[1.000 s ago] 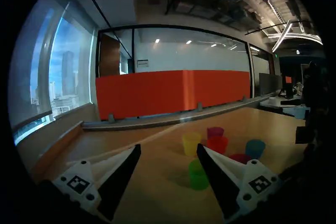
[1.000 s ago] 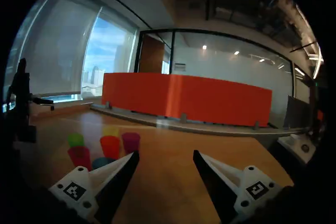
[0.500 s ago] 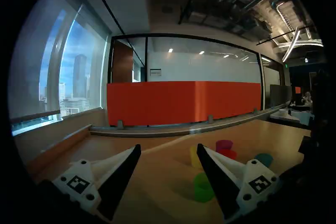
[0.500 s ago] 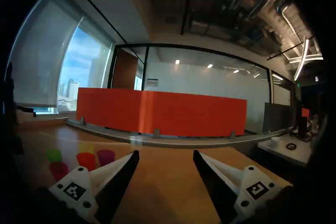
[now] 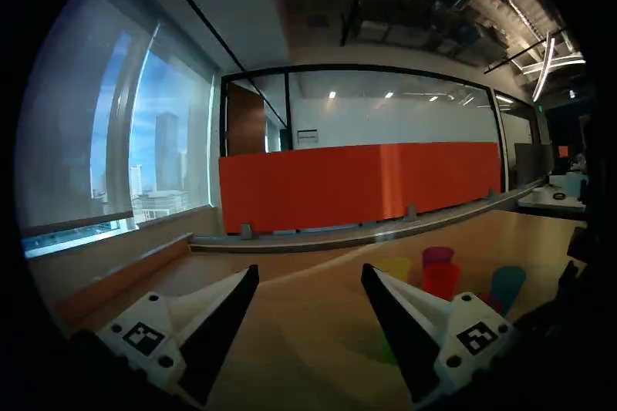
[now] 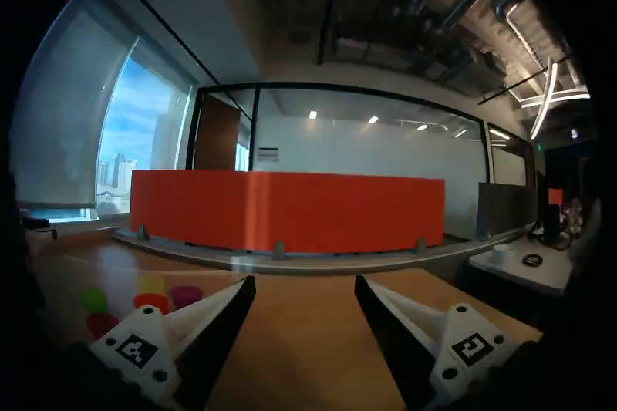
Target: Pour water
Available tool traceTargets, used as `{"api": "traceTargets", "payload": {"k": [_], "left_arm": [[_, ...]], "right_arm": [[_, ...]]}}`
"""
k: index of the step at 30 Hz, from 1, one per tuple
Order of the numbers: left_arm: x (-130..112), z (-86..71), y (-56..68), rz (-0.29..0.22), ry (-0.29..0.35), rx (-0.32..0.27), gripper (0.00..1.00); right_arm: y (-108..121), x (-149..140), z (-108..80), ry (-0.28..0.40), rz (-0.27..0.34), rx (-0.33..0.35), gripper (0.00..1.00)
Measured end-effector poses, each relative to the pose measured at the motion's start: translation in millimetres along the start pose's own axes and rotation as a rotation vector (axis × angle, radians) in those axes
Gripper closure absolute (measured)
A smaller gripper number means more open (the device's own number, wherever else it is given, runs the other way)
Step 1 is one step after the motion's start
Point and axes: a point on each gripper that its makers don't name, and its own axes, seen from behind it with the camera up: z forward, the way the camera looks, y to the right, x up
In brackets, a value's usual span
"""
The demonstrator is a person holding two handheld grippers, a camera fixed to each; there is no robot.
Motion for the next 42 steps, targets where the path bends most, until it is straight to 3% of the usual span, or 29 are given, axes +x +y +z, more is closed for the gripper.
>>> {"api": "traceTargets", "payload": {"k": [12,27,42], "left_arm": [[-30.7,4.1,-0.9,-0.029,-0.01,0.023,0.01],[-47.4,15.7,-6.6,-0.065,-0.007,0.051,0.01],[-54.8,21.8,3.8,-0.065,-0.021,0.027,0.01]], "right_arm": [[3.6,-2.7,-2.0,-0.024,-0.002,-0.025,0.01],[-0.2,-5.5,-7.3,-0.046,-0.005,-0.018,0.01],[0.6,-5.2,-12.1,-0.05,-0.015,-0.016,0.01]]}}
